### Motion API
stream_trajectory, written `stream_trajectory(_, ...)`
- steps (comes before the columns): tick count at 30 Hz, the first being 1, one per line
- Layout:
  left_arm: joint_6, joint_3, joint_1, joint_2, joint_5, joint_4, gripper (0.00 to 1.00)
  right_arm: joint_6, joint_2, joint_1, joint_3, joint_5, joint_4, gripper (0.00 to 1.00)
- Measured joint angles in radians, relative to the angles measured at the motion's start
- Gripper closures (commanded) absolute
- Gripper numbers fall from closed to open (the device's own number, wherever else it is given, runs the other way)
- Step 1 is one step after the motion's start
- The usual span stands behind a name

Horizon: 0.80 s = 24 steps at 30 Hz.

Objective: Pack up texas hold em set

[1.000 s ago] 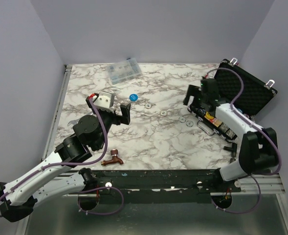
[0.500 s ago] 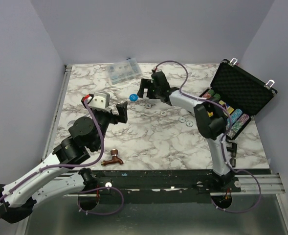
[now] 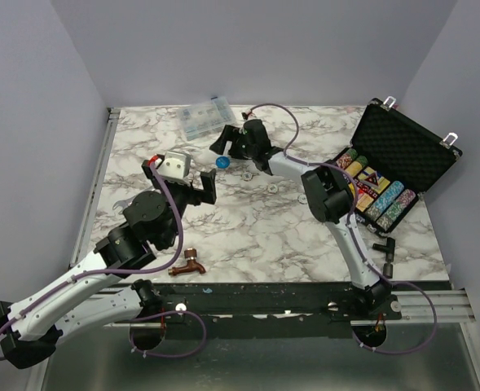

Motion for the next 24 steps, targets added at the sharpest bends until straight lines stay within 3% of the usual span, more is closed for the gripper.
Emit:
stream_trajectory(9,0.000,0.000,0.000,0.011,0.000,0.000,0.01,0.014,0.123,-0.002,0.108,-0.301,0.117,0.13)
stream_trajectory(12,0.000,0.000,0.000,0.016,0.000,-0.001,0.01,0.014,0.068,-0.002,-0.033,-0.401,0.211,0.15)
stream_trajectory(18,-0.006,0.000,0.000,0.024,0.006,-0.011,0.01,-0.021,-0.184,0.003,-0.495,-0.610,0.322,0.15)
stream_trajectory(24,-0.027,0.010,0.000,0.024,0.028,-0.045,0.01,-0.174,-0.445,0.065,-0.780,-0.598,0.142,0.11)
